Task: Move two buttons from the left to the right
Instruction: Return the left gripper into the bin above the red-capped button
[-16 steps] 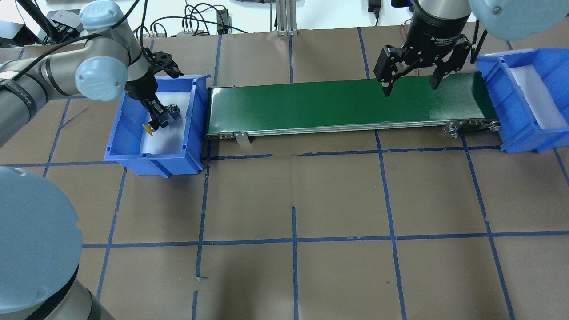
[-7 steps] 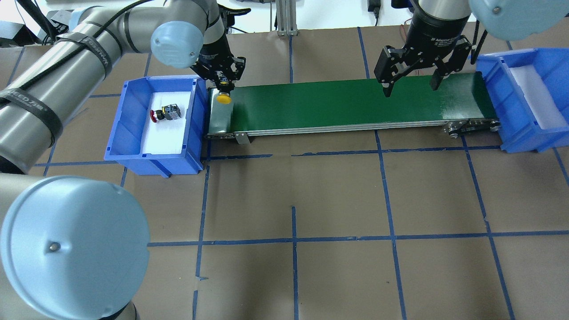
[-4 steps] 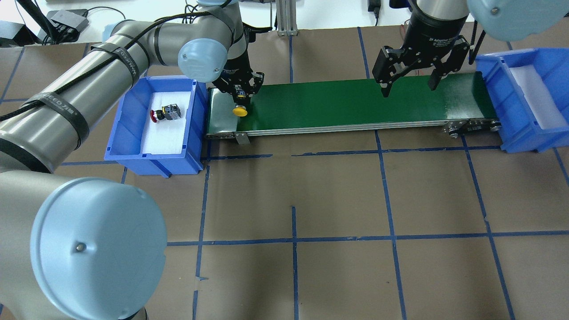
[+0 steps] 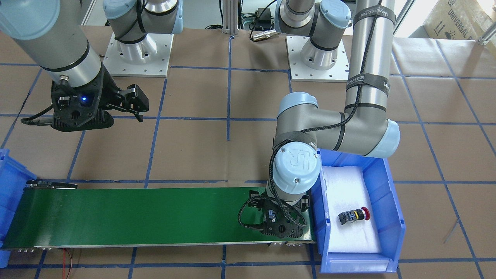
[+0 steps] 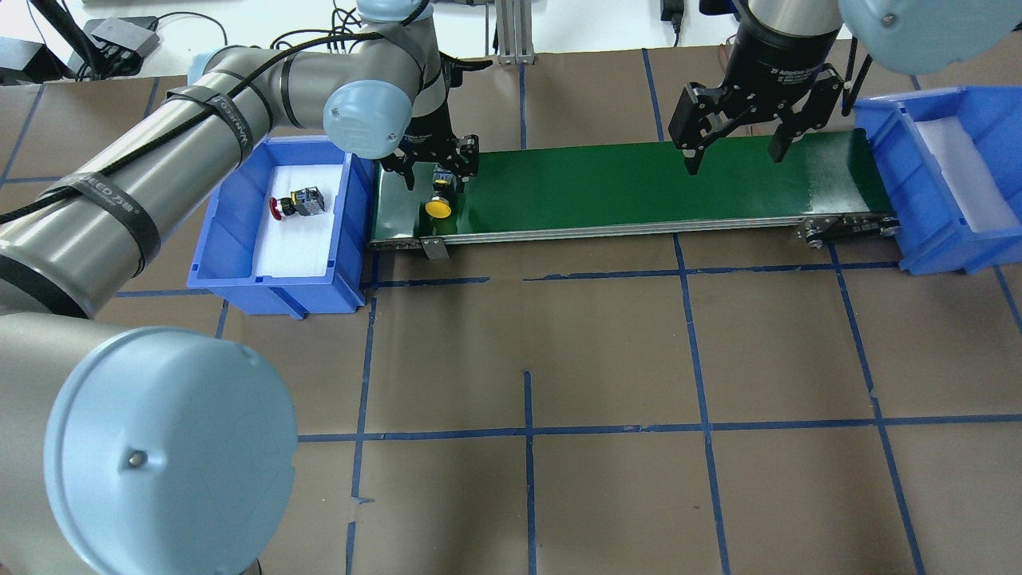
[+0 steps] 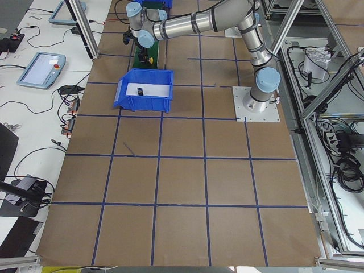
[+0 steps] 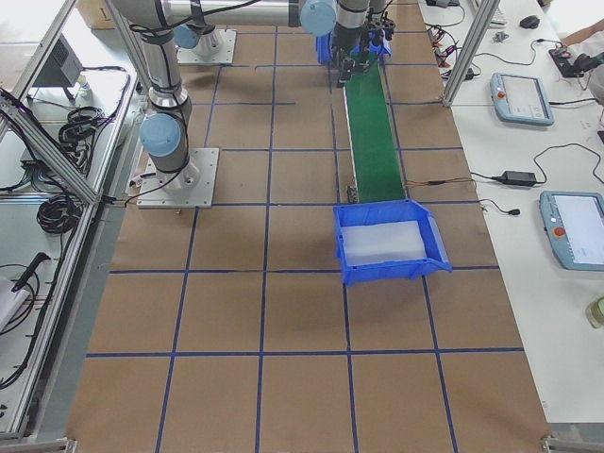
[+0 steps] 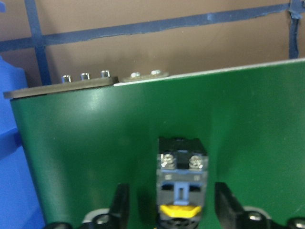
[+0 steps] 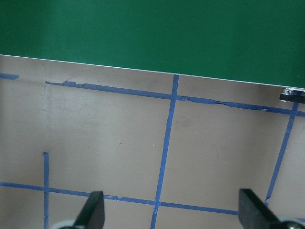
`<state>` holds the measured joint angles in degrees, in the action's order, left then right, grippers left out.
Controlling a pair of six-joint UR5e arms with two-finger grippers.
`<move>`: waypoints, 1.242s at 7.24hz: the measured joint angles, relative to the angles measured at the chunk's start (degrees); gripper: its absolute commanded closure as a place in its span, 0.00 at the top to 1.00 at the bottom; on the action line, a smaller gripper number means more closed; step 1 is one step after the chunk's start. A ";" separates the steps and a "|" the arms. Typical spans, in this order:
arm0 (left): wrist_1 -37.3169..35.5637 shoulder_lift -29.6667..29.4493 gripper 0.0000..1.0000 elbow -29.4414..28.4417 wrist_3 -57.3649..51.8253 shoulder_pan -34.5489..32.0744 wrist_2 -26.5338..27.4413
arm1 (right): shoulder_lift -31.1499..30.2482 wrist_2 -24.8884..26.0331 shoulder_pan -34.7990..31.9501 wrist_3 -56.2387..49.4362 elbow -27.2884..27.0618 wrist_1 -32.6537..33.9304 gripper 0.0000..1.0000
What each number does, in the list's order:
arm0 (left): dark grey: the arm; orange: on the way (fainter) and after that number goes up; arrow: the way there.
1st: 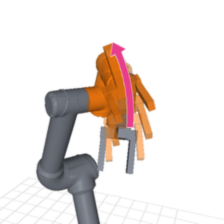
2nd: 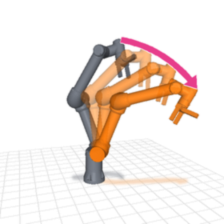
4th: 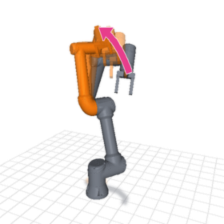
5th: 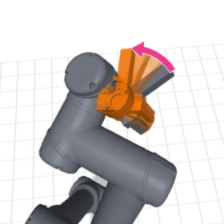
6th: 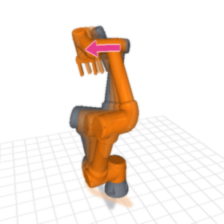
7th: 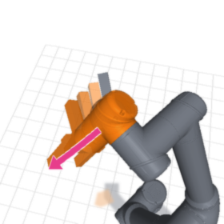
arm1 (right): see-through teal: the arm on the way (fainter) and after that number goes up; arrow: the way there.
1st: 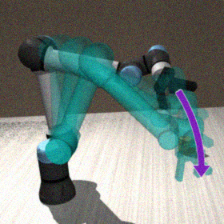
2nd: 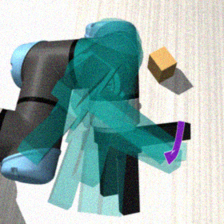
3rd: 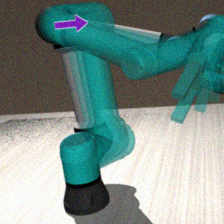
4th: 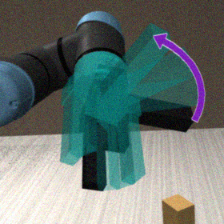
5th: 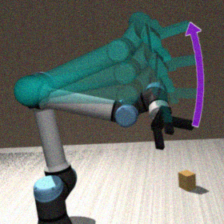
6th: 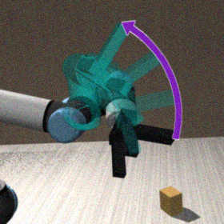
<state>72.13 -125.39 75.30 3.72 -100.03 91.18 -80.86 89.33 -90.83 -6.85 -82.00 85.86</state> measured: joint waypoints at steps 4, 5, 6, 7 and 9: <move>5.04 10.10 1.00 2.60 -17.01 4.42 -0.13 | -0.65 0.05 0.22 0.99 -0.89 -0.17 1.00; 5.46 12.20 1.00 3.45 -23.15 5.64 -0.30 | -1.02 0.05 0.30 0.96 -1.75 0.25 1.00; 5.56 13.44 1.00 4.25 -30.78 7.15 -0.33 | -1.26 0.07 0.34 0.91 -2.22 0.44 1.00; 5.47 13.68 1.00 4.82 -40.85 9.62 -0.43 | -1.36 0.11 0.37 0.93 -2.42 0.51 1.00; 4.82 12.45 1.00 5.16 -60.48 14.79 -0.50 | -1.40 0.14 0.38 1.05 -2.49 0.53 1.00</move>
<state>76.96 -112.94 80.46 -56.77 -85.24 90.68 -82.26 89.47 -90.44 -5.80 -84.49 86.39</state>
